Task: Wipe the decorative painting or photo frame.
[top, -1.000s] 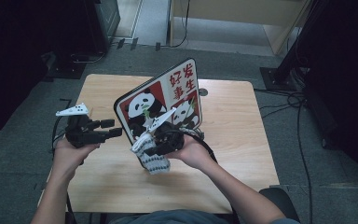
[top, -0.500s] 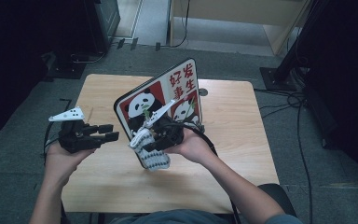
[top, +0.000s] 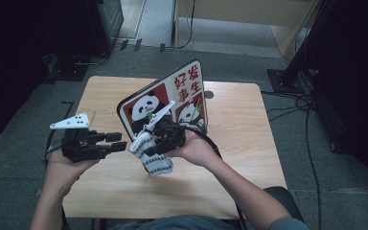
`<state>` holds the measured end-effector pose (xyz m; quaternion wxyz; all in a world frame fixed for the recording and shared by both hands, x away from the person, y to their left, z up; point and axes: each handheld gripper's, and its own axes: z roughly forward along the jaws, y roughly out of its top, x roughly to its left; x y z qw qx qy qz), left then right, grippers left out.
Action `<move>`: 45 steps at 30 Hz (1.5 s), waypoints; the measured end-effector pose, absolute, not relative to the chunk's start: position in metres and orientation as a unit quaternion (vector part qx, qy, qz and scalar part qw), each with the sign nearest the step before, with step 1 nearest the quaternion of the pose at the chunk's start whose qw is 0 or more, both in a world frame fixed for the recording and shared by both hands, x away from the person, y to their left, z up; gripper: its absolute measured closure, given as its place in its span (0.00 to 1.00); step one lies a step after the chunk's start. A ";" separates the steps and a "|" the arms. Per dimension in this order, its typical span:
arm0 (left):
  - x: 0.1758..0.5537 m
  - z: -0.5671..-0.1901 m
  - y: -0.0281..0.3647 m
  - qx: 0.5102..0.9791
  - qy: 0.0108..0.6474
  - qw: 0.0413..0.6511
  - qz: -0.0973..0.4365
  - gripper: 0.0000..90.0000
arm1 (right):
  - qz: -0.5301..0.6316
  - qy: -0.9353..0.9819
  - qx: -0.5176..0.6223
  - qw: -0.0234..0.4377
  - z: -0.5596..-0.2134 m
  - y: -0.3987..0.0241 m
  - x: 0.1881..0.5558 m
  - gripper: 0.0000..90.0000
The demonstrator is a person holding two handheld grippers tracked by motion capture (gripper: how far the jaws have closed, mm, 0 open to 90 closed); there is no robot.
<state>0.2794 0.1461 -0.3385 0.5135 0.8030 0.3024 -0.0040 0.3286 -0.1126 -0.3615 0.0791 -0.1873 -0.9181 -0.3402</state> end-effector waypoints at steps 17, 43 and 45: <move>0.281 -0.350 0.131 0.824 0.280 0.492 -0.026 0.89 | -0.342 -0.921 -0.171 0.071 -0.359 -0.107 0.323 0.87; 0.285 -0.342 0.154 0.795 0.306 0.524 -0.010 0.90 | -0.347 -0.919 -0.170 0.079 -0.355 -0.105 0.315 0.91; 0.285 -0.340 0.156 0.789 0.312 0.529 -0.010 0.84 | -0.345 -0.920 -0.171 0.075 -0.352 -0.104 0.316 0.91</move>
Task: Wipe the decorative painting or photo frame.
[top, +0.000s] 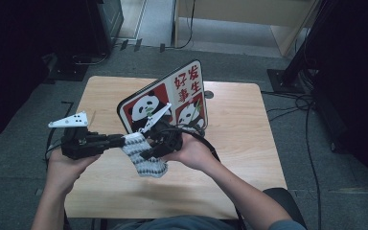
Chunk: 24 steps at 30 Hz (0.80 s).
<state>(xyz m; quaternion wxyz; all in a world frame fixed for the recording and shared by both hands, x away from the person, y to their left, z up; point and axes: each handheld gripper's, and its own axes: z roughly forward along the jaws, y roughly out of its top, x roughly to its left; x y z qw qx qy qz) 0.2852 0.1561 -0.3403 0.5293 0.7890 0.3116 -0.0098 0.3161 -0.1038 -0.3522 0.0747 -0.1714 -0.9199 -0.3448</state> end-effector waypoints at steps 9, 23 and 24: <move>0.286 -0.331 0.171 0.781 0.319 0.536 0.003 0.65 | -0.338 -0.924 -0.168 0.066 -0.337 -0.105 0.318 0.91; 0.308 -0.338 0.190 0.772 0.346 0.533 0.008 0.65 | -0.328 -0.931 -0.146 0.067 -0.315 -0.095 0.314 0.91; 0.309 -0.338 0.190 0.771 0.347 0.534 0.007 0.65 | -0.328 -0.931 -0.144 0.068 -0.313 -0.093 0.314 0.91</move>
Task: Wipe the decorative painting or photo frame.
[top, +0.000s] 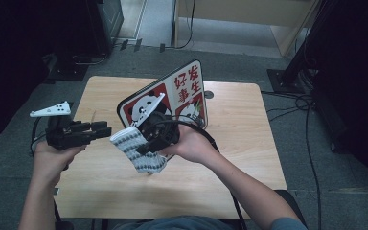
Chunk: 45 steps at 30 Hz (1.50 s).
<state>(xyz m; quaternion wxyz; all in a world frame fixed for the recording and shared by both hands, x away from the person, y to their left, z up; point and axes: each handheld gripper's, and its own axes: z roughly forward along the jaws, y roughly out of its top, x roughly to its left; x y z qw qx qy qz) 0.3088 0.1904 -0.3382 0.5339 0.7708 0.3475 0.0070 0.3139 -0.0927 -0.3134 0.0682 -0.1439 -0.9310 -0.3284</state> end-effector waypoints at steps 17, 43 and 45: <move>0.318 -0.343 0.193 0.774 0.356 0.524 -0.001 0.62 | -0.326 -0.932 -0.136 0.077 -0.303 -0.077 0.317 0.90; 0.325 -0.354 0.209 0.768 0.367 0.525 0.016 0.55 | -0.333 -0.919 -0.187 0.096 -0.263 -0.051 0.355 0.90; 0.325 -0.355 0.209 0.768 0.365 0.525 0.018 0.55 | -0.331 -0.917 -0.195 0.105 -0.264 -0.052 0.357 0.90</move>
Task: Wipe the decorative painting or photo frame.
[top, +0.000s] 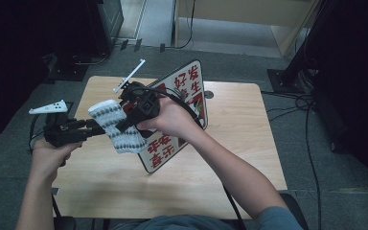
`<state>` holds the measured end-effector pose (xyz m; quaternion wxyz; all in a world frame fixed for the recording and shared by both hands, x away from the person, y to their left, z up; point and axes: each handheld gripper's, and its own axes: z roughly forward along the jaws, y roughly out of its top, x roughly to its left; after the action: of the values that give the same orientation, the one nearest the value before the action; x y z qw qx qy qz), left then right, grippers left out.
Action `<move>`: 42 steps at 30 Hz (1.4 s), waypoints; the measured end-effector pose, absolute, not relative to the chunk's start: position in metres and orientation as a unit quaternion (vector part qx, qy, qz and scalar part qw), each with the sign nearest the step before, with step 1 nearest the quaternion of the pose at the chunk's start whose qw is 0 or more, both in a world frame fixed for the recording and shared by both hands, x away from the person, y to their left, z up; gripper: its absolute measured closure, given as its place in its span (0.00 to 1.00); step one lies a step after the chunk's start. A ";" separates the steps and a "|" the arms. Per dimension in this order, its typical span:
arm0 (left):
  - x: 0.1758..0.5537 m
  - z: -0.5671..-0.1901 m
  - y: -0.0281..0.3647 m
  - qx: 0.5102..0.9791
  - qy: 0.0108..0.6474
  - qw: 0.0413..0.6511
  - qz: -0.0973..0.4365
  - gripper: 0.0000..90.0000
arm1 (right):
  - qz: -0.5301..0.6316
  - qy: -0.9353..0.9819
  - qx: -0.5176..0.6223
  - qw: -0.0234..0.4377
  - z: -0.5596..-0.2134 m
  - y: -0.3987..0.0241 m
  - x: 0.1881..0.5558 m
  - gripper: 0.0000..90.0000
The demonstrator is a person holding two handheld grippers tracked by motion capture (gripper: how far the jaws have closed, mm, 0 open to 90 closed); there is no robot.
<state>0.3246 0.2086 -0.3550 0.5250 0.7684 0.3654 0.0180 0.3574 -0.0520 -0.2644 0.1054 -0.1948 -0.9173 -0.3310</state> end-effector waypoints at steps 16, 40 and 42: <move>0.324 -0.355 0.206 0.774 0.356 0.523 0.035 0.51 | -0.311 -0.922 -0.204 0.110 -0.279 -0.056 0.355 0.89; 0.324 -0.355 0.207 0.776 0.355 0.520 0.041 0.50 | -0.297 -0.926 -0.203 0.115 -0.303 -0.060 0.350 0.89; 0.324 -0.354 0.207 0.775 0.355 0.521 0.040 0.50 | -0.296 -0.925 -0.206 0.117 -0.305 -0.061 0.350 0.89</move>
<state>0.3236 0.2069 -0.3545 0.5208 0.7752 0.3552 0.0402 0.3496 -0.0609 -0.3050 0.1166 -0.2056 -0.9254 -0.2962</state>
